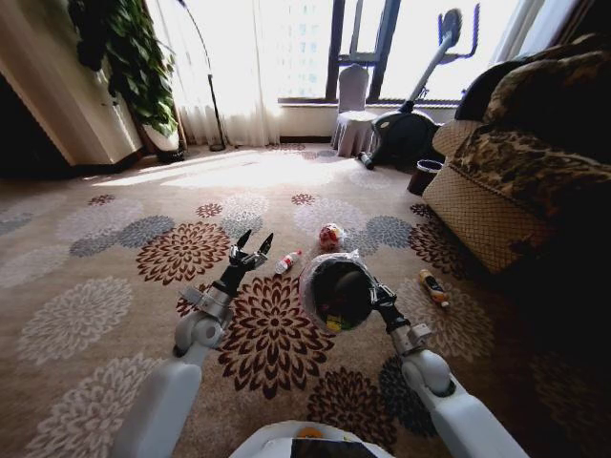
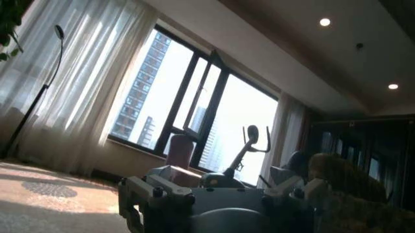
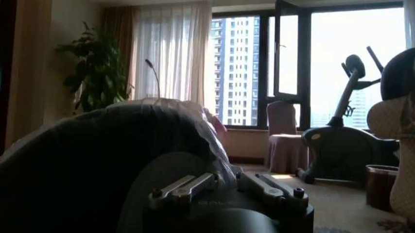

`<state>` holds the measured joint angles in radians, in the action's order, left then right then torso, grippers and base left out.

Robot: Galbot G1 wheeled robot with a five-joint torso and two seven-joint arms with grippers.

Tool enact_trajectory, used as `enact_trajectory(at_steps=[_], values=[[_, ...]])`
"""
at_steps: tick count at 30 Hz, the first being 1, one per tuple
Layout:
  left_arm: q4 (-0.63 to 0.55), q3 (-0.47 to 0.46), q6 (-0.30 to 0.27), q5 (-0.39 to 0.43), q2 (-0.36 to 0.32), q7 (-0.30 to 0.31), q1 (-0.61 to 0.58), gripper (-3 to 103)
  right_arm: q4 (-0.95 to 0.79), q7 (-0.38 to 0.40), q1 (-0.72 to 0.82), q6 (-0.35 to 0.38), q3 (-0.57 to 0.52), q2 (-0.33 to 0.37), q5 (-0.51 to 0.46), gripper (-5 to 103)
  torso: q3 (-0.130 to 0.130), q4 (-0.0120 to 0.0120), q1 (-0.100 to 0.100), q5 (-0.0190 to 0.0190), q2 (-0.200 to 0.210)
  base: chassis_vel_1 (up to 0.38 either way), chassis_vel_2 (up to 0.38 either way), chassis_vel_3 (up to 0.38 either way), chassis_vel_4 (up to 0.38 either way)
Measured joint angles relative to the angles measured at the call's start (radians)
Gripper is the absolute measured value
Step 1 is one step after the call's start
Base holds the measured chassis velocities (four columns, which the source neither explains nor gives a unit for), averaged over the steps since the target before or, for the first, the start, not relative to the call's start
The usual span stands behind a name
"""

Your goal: Pick up the trash from the ground and place it into the trash bin.

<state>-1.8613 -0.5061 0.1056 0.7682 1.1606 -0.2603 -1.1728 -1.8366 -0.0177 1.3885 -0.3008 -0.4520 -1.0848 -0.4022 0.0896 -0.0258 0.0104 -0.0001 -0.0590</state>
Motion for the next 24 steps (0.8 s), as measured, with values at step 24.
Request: enact_trajectory(at_steps=[24], values=[[0.026, 0.033, -0.071, -0.206, 0.025, 0.234, -0.039, 100, -0.115, 0.0, 0.177, -0.052, -0.068, -0.166, 0.106, 0, 0.0, 0.0, 0.0, -0.0004, 0.0, -0.161, -0.161, 0.166, 0.167]])
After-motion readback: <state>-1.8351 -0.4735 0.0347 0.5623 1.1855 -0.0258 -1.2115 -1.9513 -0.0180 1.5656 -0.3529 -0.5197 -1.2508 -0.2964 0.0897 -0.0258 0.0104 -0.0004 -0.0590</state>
